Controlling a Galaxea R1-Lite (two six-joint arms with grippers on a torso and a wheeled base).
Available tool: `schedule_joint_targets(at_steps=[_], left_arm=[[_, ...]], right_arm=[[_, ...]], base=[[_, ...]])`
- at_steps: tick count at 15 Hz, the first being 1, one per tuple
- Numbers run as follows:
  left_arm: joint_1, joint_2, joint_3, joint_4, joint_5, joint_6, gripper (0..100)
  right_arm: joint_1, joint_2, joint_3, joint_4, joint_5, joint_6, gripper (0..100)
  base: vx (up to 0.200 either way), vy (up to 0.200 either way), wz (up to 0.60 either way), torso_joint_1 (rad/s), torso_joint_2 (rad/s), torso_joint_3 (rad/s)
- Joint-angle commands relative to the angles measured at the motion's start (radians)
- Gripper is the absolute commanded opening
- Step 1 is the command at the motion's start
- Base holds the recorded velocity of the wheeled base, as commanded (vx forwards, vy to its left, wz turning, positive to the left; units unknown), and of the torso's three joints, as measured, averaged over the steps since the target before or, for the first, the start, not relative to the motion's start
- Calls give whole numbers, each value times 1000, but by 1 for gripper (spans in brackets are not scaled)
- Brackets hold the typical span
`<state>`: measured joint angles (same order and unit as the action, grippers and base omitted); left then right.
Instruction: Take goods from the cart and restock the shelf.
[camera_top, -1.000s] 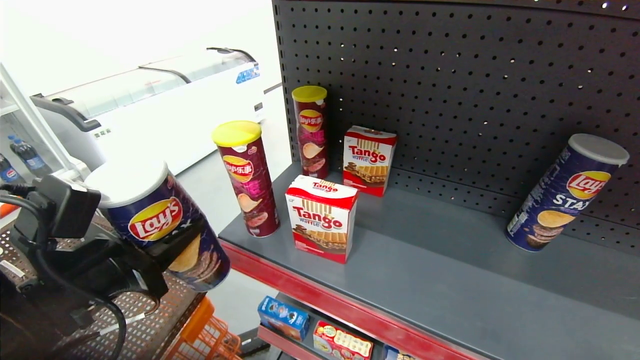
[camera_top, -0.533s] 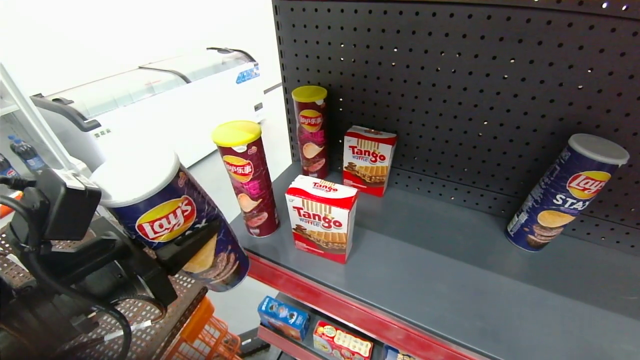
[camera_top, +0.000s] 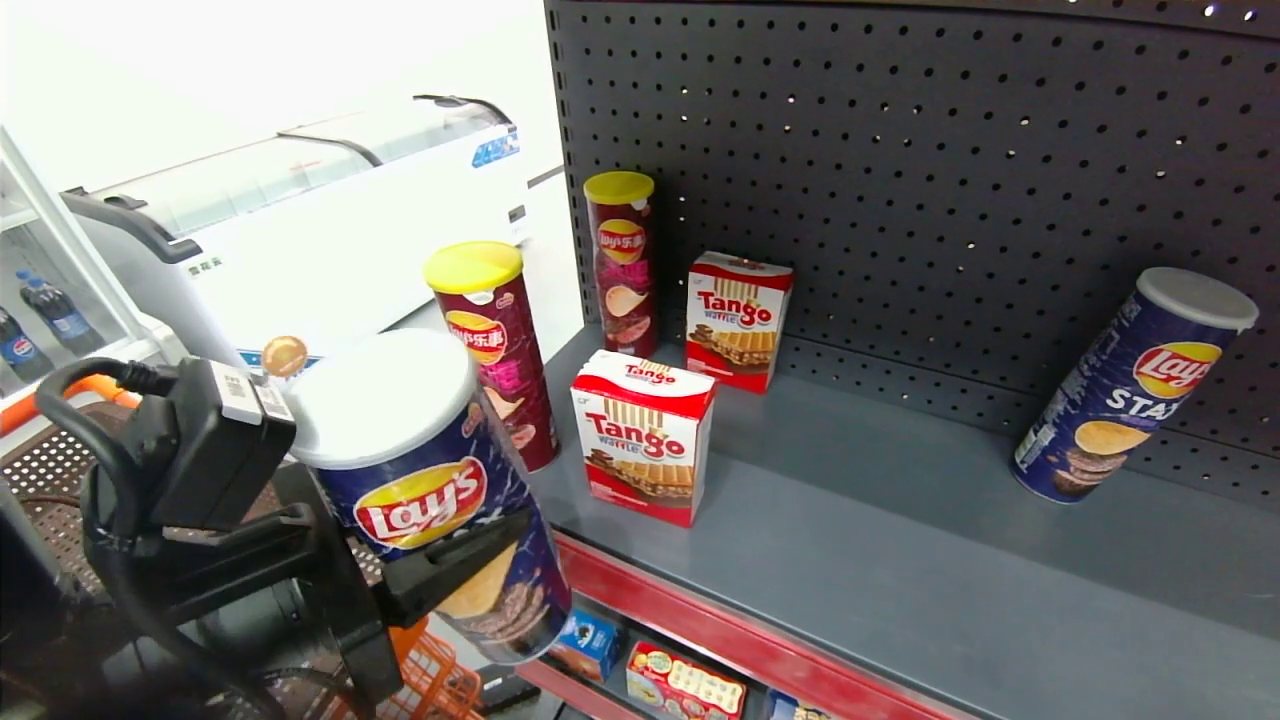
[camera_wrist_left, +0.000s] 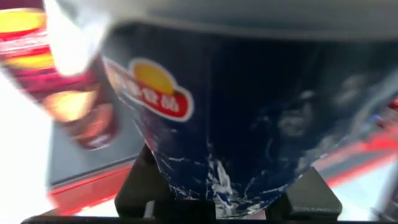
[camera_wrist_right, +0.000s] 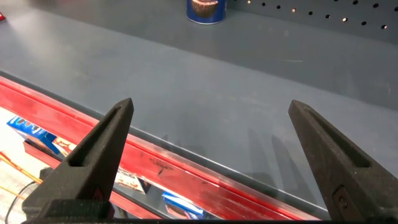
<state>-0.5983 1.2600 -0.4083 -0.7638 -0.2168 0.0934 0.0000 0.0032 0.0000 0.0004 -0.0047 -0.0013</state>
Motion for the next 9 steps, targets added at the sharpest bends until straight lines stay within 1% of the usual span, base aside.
schedule_joint_targets(at_steps=[1, 2, 3, 5, 8, 9], left_arm=[[-98, -34, -56, 75, -3, 0, 0], [-115, -42, -80, 115, -3, 0, 0], [-120, -44, -95, 147, -3, -1, 0], [-127, -44, -95, 156, -24, -1, 0], [-155, -44, -93, 158, -59, -1, 0], [-155, -42, -89, 158, -72, 0, 0]], right_arm=[[0, 1, 0, 1, 2, 0, 100], [0, 1, 0, 1, 2, 0, 100], [0, 1, 0, 1, 2, 0, 100], [0, 1, 0, 0, 2, 0, 100], [0, 1, 0, 0, 2, 0, 100], [0, 1, 0, 1, 2, 0, 100]], base=[[0, 0, 0, 0, 0, 0], [0, 0, 0, 0, 0, 0], [0, 0, 0, 0, 0, 0], [0, 0, 0, 0, 0, 0], [0, 0, 0, 0, 0, 0], [0, 0, 0, 0, 0, 0]])
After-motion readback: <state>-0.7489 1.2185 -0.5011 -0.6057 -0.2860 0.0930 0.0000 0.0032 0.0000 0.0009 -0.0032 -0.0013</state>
